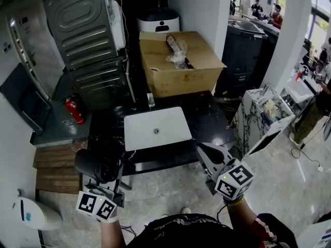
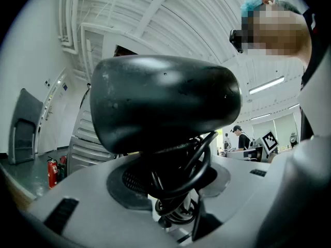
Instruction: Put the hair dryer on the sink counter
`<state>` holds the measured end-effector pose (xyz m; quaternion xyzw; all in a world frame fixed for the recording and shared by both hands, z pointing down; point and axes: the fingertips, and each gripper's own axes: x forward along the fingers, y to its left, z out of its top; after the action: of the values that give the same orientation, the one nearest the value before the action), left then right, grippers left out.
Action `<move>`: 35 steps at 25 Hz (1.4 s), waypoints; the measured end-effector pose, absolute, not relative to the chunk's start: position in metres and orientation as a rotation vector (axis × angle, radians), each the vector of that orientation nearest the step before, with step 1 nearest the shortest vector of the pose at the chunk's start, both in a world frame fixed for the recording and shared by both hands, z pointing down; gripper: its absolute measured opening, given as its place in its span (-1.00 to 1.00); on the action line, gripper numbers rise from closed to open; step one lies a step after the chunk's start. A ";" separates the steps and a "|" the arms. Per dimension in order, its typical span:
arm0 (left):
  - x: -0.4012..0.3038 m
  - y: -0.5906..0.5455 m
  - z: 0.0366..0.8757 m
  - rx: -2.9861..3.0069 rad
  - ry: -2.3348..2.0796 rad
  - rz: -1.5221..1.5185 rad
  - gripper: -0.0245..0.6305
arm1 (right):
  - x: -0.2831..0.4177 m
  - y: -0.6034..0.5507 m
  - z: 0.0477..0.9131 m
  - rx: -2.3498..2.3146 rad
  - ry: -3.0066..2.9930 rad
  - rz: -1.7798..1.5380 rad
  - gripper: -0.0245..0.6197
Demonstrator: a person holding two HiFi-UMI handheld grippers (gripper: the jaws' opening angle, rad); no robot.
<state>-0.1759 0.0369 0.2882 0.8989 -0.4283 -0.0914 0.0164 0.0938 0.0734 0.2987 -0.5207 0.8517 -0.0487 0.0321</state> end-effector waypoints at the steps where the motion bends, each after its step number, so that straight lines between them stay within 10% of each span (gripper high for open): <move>1: -0.175 0.037 0.288 2.794 -1.333 -0.284 -0.30 | 0.094 0.074 0.299 -1.601 2.624 -0.152 -0.80; 35: -0.139 0.027 0.307 2.762 -1.430 -0.162 -0.30 | 0.129 0.061 0.328 -1.509 2.683 -0.265 -0.79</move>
<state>-0.1386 0.0269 0.3068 0.8867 -0.4592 -0.0521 0.0135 0.1294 0.0612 0.3276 -0.4883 0.8680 -0.0859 0.0261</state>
